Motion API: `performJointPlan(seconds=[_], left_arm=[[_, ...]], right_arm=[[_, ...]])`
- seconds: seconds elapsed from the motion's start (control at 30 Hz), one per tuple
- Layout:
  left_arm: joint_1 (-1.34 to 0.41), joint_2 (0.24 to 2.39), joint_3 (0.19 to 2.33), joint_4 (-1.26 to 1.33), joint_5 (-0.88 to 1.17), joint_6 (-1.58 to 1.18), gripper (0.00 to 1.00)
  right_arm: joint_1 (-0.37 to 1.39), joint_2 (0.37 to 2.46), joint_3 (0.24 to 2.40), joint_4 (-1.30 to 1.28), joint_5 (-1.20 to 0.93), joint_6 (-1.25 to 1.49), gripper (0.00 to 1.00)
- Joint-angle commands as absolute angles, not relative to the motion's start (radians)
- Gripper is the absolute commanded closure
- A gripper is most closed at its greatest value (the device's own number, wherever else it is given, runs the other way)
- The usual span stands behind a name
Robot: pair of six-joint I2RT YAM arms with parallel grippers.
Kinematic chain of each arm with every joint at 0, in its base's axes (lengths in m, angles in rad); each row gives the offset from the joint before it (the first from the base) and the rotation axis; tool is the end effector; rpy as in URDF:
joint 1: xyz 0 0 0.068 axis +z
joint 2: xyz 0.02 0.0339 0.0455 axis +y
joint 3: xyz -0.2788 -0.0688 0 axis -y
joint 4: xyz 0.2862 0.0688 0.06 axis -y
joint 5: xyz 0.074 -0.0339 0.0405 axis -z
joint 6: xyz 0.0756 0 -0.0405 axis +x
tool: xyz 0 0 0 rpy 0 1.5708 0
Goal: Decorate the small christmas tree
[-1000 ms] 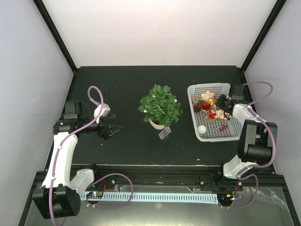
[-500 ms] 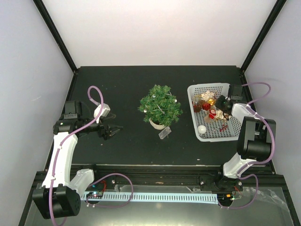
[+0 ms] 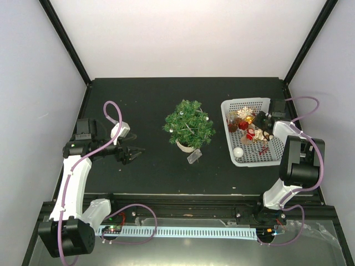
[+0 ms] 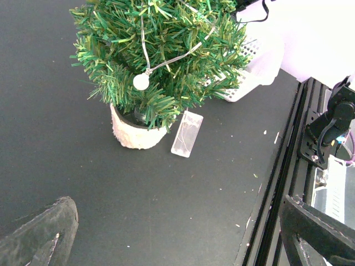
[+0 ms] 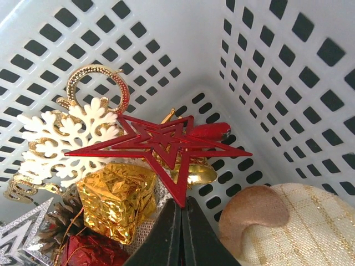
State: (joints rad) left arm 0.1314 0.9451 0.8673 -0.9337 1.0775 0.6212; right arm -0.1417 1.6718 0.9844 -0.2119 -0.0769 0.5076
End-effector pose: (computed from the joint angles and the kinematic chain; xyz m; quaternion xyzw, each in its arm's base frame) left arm 0.2119 -0.0392 0.2840 0.3374 0.7661 -0.3716 0.4016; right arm 0.3971 -0.0508 0.1387 0.2889 0.8982 0.0956 0.3171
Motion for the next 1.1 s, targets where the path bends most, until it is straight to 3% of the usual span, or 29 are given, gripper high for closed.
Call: performJointPlan(seconds=[0.0,0.5,0.53,0.67,0.73,1.07], left_arm=[[0.136,0.949,0.879,-0.921,1.11,0.629,0.01],[0.136,0.949,0.879,-0.923,1.111,0.629,0.01],[0.135,0.95,0.88,-0.923,1.11,0.628,0.01],[0.135,0.941,0.878,-0.924,1.111,0.628,0.01],[0.135,0.939,0.877,-0.923,1.111,0.629,0.01],[0.135,0.941,0.877,-0.928,1.114,0.632,0.01]], right_arm=[[-0.138,1.645,0.995,-0.19,-0.057,0.514,0.97],[-0.137,1.527,1.003,-0.23,-0.06,0.528,0.99],[-0.137,1.53,1.011,-0.238,-0.073,0.518,0.98],[-0.136,1.561,1.046,-0.276,-0.081,0.503,0.73],[-0.135,1.581,1.056,-0.289,-0.078,0.497,0.69],[-0.132,1.67,1.072,-0.286,-0.072,0.485,0.77]])
